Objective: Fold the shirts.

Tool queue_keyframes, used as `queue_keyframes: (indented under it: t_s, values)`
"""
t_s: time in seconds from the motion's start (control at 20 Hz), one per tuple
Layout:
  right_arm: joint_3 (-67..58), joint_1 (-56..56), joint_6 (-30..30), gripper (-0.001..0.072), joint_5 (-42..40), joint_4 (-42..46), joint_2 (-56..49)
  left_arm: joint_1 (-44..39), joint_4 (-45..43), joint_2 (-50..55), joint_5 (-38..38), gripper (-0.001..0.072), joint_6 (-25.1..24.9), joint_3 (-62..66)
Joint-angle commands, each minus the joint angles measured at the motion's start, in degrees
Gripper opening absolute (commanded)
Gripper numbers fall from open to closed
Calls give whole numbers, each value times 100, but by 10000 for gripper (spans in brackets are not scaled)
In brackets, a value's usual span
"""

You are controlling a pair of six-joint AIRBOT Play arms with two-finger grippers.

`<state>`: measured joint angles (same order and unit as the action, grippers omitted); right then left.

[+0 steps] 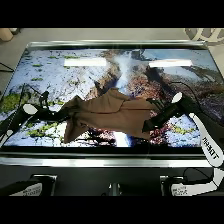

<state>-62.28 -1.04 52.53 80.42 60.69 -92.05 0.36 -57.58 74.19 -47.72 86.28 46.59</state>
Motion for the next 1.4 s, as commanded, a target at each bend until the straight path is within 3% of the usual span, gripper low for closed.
queue_keyframes:
  t_s: [0.0,0.05,0.1,0.15,0.2,0.3,0.4,0.45,0.6,0.7,0.85,1.05,1.35]
  values:
    - [39,341,339,666,-330,-26,-92,-4,0,-146,-39,23,-109,0]
    - [39,470,396,600,-295,-26,-164,-4,0,-216,-37,23,-109,0]
    - [39,592,457,483,-264,-26,-229,-4,0,-278,-39,23,-109,0]
    - [39,684,461,301,-264,-22,-254,-4,0,-358,-39,23,-107,4]
    - [28,737,439,33,-267,-26,-245,-2,0,-452,-46,23,-109,31]
    - [-162,713,275,19,-254,37,-55,-15,0,-787,-153,21,-555,251]
    - [-723,713,199,17,-275,575,514,-81,-11,-1375,-330,19,-1182,765]
    - [-1154,715,188,18,-299,997,883,-79,-103,-1749,-313,20,-1237,1119]
    - [-3027,715,168,20,-518,2756,2319,37,-339,-2951,-7,21,-1134,2669]
    - [-4179,715,315,20,-1355,3591,3362,240,-350,-3633,619,21,-901,3709]
    - [-4710,715,389,20,-2833,3554,4750,343,-275,-4367,1576,21,-332,4430]
    - [-4712,715,767,20,-2024,3512,5316,348,-61,-4673,1456,21,-160,4452]
    - [-4710,715,767,20,-944,3856,4809,348,-673,-4295,1038,21,-181,4391]
